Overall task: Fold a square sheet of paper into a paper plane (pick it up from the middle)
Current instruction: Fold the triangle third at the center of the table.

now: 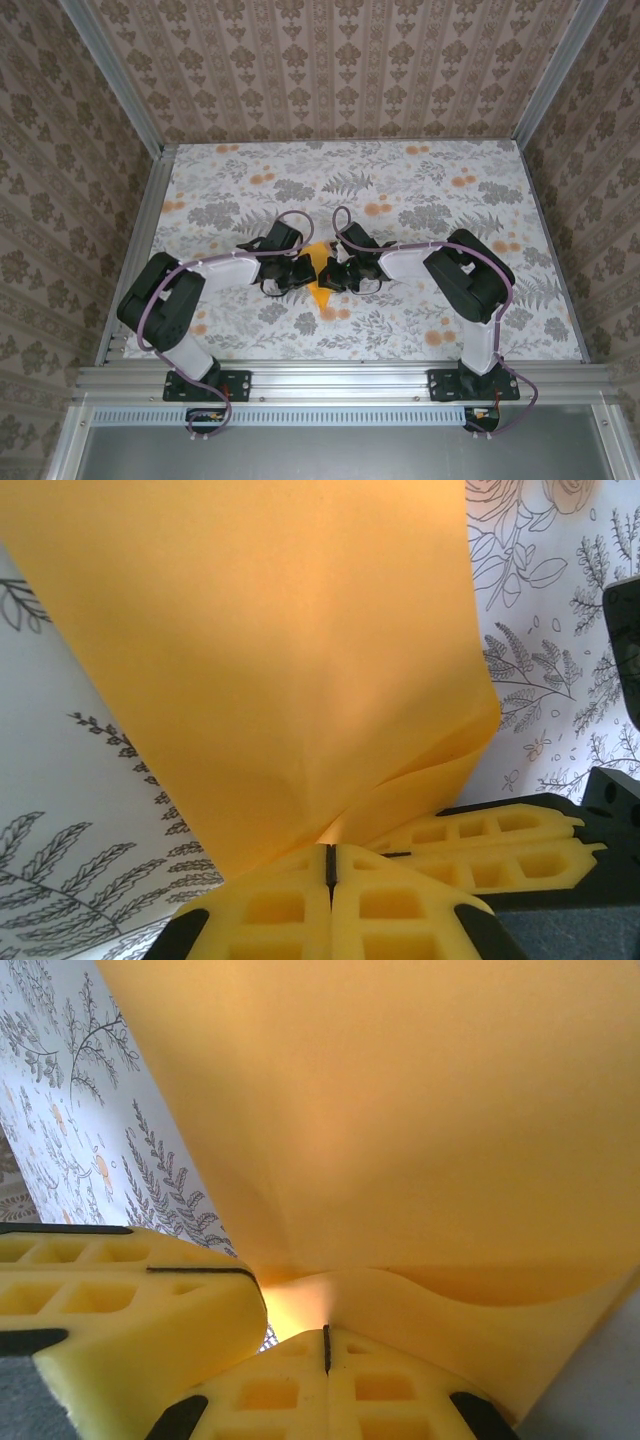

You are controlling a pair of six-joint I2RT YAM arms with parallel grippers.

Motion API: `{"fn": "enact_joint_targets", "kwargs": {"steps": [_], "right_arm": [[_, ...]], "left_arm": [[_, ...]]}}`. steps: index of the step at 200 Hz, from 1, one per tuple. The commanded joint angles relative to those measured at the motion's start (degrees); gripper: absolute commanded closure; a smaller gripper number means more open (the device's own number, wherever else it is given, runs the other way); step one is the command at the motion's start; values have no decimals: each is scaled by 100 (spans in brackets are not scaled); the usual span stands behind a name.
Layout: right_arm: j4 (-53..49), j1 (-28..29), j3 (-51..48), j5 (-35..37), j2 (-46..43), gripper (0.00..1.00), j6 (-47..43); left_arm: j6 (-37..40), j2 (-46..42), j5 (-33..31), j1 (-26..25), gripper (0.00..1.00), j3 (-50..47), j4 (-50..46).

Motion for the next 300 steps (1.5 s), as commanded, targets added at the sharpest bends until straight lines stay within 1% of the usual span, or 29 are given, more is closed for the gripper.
{"fn": "enact_joint_targets", "kwargs": {"steps": [1, 49, 77, 114, 155, 194, 300], "right_arm": [[-39, 13, -65, -118, -54, 98, -92], [158, -14, -116, -291, -273, 98, -107], [189, -21, -207, -381, -592, 96, -230], [-181, 12, -344, -469, -914, 95, -481], [-227, 98, -609, -596, -840, 95, -457], [-208, 193, -655, -712, -646, 95, -470], [-517, 194, -613, -643, -266, 95, -765]], "left_arm": [[-98, 156, 43, -39, 95, -203, -84], [-125, 163, -66, -39, 97, -340, -115], [-159, 154, -107, -39, 97, -391, -102], [-168, 108, -151, -39, 97, -427, -111], [-195, 115, -160, -56, 97, -440, -76], [-200, 124, -160, -66, 97, -428, -77], [-223, 28, -343, -74, 97, -438, -229]]}}
